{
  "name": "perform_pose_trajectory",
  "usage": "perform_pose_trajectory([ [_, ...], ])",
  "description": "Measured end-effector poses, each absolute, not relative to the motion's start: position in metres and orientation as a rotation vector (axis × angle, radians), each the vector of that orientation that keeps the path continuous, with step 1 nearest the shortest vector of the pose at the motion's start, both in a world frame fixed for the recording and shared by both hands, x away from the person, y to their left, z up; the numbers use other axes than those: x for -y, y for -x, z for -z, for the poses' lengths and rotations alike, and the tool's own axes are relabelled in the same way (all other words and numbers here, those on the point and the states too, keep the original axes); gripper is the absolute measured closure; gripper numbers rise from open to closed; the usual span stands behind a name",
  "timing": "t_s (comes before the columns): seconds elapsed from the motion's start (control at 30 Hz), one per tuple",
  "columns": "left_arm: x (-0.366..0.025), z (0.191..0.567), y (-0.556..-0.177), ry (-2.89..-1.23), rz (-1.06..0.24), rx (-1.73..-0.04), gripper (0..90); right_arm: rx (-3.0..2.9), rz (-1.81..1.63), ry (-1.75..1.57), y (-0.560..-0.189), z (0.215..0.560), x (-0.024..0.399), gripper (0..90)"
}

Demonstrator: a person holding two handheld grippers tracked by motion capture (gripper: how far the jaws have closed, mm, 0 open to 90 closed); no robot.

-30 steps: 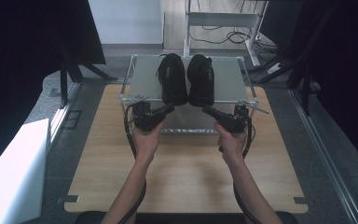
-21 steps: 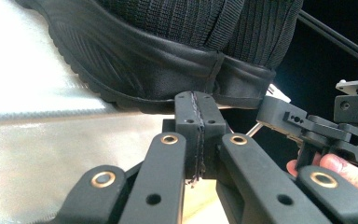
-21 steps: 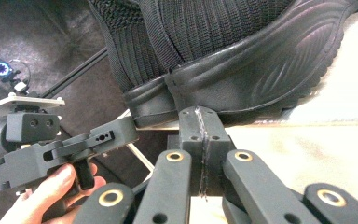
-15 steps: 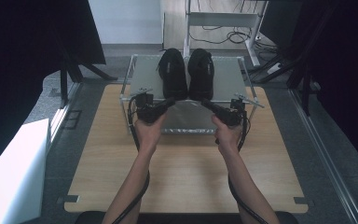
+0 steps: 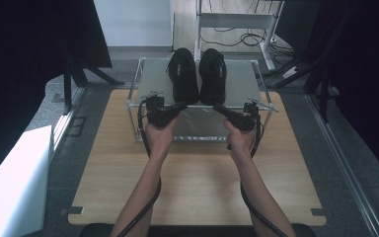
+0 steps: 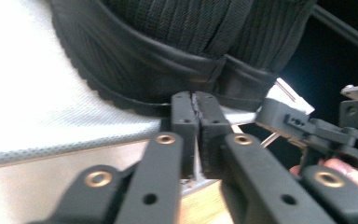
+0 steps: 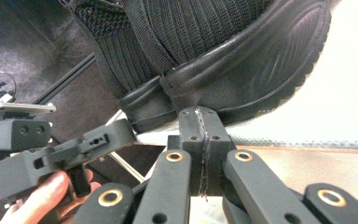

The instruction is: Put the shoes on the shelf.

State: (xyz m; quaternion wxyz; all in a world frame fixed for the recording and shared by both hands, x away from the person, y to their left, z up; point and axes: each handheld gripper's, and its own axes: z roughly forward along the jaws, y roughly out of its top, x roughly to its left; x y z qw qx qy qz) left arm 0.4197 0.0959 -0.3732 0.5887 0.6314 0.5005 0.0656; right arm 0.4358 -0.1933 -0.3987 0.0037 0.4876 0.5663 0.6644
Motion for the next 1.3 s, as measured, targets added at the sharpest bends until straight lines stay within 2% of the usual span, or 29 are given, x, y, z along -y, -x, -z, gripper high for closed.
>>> perform_pose_trajectory([
  [0.07, -0.096, 0.374, -0.416, -1.472, -0.148, -1.153, 77.5, -1.787, -2.103, -1.526, -0.435, 0.400, 0.195, 83.2],
  [0.37, -0.096, 0.390, -0.400, -1.545, -0.170, -1.137, 51.0, -1.868, -2.058, -1.457, -0.421, 0.404, 0.198, 58.4],
  [0.6, -0.102, 0.396, -0.391, -1.567, -0.244, -1.135, 27.9, -1.910, -1.962, -1.388, -0.412, 0.409, 0.208, 45.1],
  [0.7, -0.103, 0.397, -0.384, -1.601, -0.269, -1.132, 22.3, -1.918, -1.922, -1.386, -0.407, 0.411, 0.212, 39.0],
  [0.9, -0.105, 0.395, -0.368, -1.661, -0.337, -1.114, 15.0, -1.948, -1.865, -1.324, -0.395, 0.411, 0.219, 30.4],
  [1.3, -0.122, 0.393, -0.337, -1.704, -0.455, -1.113, 7.7, -2.054, -1.804, -1.227, -0.373, 0.405, 0.229, 18.0],
])
